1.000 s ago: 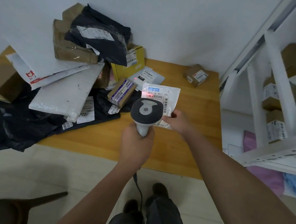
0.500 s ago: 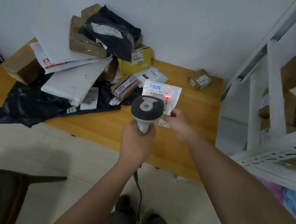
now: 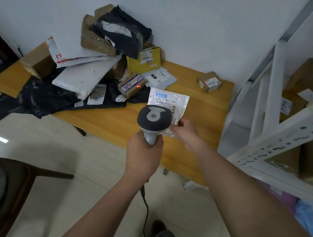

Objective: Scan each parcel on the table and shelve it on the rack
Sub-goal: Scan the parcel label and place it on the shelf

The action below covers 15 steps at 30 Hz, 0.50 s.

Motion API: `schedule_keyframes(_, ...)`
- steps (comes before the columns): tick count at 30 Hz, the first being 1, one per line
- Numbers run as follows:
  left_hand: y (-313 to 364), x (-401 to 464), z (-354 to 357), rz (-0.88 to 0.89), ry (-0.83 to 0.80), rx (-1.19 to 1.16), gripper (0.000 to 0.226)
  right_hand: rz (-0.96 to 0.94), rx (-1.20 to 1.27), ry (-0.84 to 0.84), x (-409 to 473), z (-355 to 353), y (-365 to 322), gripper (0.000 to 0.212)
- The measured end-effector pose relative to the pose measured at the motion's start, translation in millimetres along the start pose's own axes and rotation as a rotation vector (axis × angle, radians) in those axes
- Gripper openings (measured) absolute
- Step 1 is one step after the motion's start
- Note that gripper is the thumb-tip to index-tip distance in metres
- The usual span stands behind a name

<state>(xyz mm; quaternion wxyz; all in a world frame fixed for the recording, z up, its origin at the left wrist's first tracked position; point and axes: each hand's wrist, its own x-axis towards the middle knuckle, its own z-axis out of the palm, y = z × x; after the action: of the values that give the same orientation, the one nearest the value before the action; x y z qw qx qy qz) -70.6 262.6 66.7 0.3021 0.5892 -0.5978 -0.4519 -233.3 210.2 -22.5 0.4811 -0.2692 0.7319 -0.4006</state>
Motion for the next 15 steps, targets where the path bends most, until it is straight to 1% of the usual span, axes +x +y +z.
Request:
schedule_keyframes(3, 0.2, -11.1, -2.2, 0.018, 0.004, 0.009, 0.033, 0.007, -0.004, 0.014, -10.9, -2.5, 4.9, 0.033)
schedule_keyframes(6, -1.9, -26.1, -6.2, 0.016, 0.003, 0.0, 0.033, -0.007, 0.007, 0.025, -26.3, -4.3, 10.7, 0.031)
schedule_keyframes(15, -12.9, -89.5, -23.6, 0.053, -0.065, -0.032, 0.034, -0.033, 0.001, 0.111, -103.1, -12.1, 32.5, 0.031)
